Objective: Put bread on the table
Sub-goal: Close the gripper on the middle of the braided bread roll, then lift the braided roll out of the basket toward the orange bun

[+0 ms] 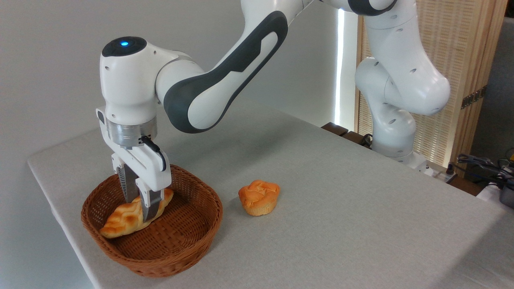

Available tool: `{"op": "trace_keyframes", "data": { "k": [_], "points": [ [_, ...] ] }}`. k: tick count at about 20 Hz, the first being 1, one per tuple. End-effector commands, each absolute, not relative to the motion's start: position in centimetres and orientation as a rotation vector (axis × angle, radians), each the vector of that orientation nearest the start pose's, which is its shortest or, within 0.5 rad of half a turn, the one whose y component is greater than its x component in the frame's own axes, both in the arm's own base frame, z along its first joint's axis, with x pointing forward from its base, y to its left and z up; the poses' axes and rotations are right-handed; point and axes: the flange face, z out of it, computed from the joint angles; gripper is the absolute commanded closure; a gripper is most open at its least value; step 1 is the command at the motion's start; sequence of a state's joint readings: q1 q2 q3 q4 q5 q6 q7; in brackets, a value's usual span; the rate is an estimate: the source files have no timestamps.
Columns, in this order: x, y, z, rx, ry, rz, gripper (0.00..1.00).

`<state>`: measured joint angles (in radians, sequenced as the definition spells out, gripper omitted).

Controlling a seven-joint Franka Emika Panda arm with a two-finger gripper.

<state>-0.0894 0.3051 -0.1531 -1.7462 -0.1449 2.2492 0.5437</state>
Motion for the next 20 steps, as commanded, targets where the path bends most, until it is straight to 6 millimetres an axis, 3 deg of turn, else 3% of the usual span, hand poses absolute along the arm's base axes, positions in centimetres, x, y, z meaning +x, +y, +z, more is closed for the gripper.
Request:
{"op": "trace_keyframes", "data": {
  "k": [1, 5, 9, 13, 17, 20],
  "points": [
    [64.0, -15.4, 42.0, -3.05, 1.114, -0.366, 0.88],
    [64.0, -15.4, 42.7, -3.048, 1.114, -0.384, 0.88],
    [63.4, -15.4, 44.7, -3.059, 1.115, -0.377, 0.88],
    [62.7, -15.1, 48.5, -3.055, 1.13, -0.362, 0.88],
    [60.2, -14.8, 53.6, -3.048, 1.156, -0.347, 0.88],
    [58.4, -14.0, 55.9, -3.052, 1.159, -0.309, 0.88]
  ]
}}
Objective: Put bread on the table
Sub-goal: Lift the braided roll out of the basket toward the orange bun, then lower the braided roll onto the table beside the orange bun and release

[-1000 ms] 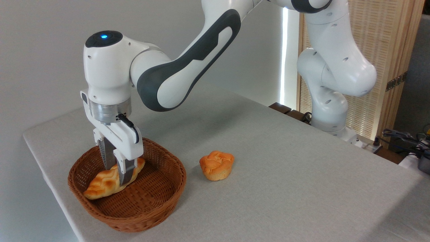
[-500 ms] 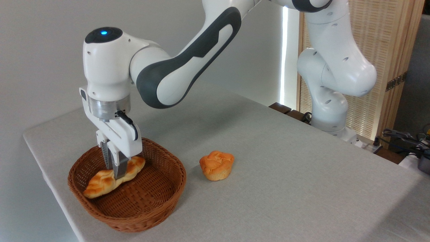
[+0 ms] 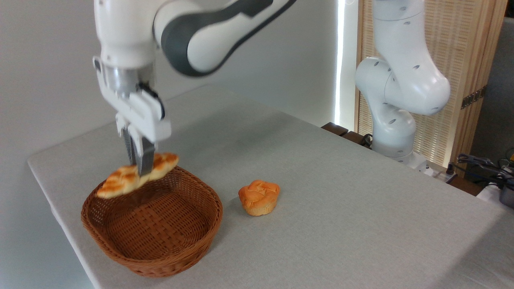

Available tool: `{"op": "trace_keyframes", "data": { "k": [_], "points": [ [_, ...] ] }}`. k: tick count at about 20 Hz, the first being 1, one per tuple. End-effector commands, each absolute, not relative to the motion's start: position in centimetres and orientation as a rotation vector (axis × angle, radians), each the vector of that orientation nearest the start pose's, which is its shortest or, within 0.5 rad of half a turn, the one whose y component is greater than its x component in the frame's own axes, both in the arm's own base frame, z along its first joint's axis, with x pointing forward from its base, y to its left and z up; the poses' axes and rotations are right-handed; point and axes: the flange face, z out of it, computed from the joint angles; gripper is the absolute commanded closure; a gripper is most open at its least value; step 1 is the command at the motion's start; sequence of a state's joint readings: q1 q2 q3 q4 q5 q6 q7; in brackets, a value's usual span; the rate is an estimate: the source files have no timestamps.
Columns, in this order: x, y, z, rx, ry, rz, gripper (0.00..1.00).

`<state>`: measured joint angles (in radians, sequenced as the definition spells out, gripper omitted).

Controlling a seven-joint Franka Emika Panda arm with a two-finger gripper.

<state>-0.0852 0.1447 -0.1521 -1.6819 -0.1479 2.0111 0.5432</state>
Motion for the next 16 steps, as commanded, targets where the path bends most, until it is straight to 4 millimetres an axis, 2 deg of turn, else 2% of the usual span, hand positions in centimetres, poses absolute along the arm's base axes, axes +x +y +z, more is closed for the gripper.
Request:
{"op": "trace_keyframes", "data": {
  "k": [1, 2, 3, 4, 6, 8, 11, 12, 13, 14, 15, 16],
  "points": [
    [57.3, -13.8, 56.5, -3.042, 1.183, -0.257, 0.88],
    [56.6, -13.7, 56.5, -3.034, 1.21, -0.219, 0.87],
    [54.7, -13.6, 56.6, -3.012, 1.279, -0.147, 0.84],
    [53.7, -13.5, 56.9, -2.998, 1.309, -0.127, 0.84],
    [49.6, -13.3, 56.8, -2.977, 1.359, -0.033, 0.79],
    [46.8, -13.6, 55.9, -2.966, 1.379, 0.045, 0.77],
    [45.6, -14.0, 53.9, -2.96, 1.4, 0.142, 0.68],
    [45.3, -14.2, 52.4, -2.958, 1.408, 0.192, 0.57],
    [44.9, -15.1, 50.6, -2.933, 1.433, 0.248, 0.56],
    [44.8, -15.4, 49.7, -2.918, 1.44, 0.271, 0.55],
    [45.1, -16.2, 48.3, -2.892, 1.459, 0.303, 0.46],
    [45.2, -17.2, 47.4, -2.878, 1.481, 0.314, 0.34]
  ]
}}
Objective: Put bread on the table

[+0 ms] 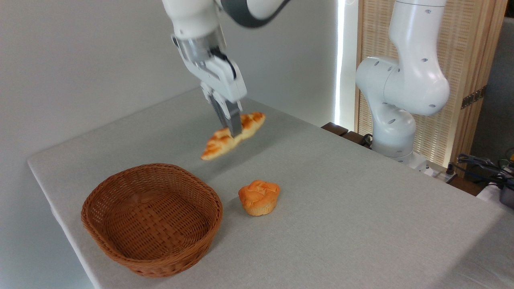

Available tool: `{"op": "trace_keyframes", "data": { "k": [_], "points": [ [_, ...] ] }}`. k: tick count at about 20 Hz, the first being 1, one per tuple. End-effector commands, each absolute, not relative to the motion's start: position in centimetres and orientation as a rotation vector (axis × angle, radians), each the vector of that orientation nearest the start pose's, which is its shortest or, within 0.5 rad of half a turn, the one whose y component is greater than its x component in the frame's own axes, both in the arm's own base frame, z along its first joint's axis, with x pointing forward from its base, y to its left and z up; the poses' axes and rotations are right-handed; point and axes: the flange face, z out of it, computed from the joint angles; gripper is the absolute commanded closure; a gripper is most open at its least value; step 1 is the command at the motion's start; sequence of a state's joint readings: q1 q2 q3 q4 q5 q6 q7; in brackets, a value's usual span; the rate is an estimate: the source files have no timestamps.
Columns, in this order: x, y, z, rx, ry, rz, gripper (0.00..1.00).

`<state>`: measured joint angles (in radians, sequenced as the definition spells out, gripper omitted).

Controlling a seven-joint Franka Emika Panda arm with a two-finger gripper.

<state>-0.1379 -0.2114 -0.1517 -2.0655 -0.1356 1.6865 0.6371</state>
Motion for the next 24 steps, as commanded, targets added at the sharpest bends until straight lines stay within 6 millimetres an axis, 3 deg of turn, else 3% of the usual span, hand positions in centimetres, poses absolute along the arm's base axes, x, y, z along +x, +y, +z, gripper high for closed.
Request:
{"op": "trace_keyframes", "data": {
  "k": [1, 2, 5, 18, 21, 24],
  "points": [
    [45.3, -17.4, 47.0, -2.879, 1.481, 0.317, 0.25],
    [45.5, -17.5, 46.8, -2.883, 1.474, 0.315, 0.14],
    [45.6, -17.6, 46.5, -2.886, 1.469, 0.32, 0.0],
    [45.7, -18.6, 46.7, -2.881, 1.489, 0.274, 0.0],
    [46.2, -18.7, 48.1, -2.88, 1.491, 0.222, 0.0],
    [47.9, -17.7, 51.5, -2.891, 1.453, 0.107, 0.0]
  ]
}}
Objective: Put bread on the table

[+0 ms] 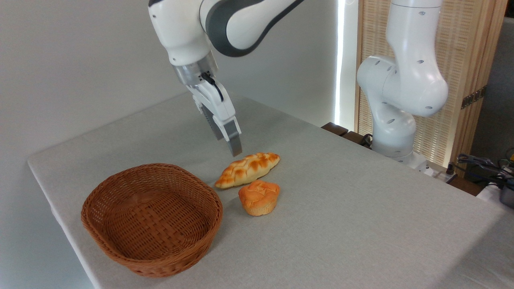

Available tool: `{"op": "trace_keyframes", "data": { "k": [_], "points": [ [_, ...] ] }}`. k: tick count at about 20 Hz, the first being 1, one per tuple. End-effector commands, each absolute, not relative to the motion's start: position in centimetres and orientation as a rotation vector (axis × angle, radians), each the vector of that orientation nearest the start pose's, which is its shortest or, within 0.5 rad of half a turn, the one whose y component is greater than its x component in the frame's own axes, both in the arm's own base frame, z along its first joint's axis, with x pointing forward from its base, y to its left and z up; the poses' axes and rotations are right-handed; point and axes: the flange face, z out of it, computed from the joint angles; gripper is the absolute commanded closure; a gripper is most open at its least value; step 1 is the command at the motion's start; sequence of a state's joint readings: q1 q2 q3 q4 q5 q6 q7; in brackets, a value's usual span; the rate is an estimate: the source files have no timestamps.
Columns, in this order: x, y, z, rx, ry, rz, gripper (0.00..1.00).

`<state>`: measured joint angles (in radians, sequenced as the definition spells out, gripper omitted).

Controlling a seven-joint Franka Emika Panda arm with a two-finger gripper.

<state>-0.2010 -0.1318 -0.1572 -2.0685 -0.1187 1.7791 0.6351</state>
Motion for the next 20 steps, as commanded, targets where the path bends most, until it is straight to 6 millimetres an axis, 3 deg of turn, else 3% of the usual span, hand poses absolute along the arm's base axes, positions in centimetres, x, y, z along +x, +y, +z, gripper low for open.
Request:
{"op": "trace_keyframes", "data": {
  "k": [1, 2, 6, 10, 14, 20],
  "points": [
    [48.9, -16.4, 53.1, -2.91, 1.411, 0.048, 0.0],
    [50.1, -14.9, 55.0, -2.928, 1.367, -0.015, 0.0],
    [53.4, -11.8, 58.6, -2.956, 1.273, -0.128, 0.0],
    [54.9, -9.5, 60.5, -2.967, 1.218, -0.198, 0.0],
    [55.9, -8.5, 61.1, -2.98, 1.196, -0.189, 0.0],
    [55.5, -4.5, 61.6, -2.969, 1.213, -0.158, 0.0]
  ]
}}
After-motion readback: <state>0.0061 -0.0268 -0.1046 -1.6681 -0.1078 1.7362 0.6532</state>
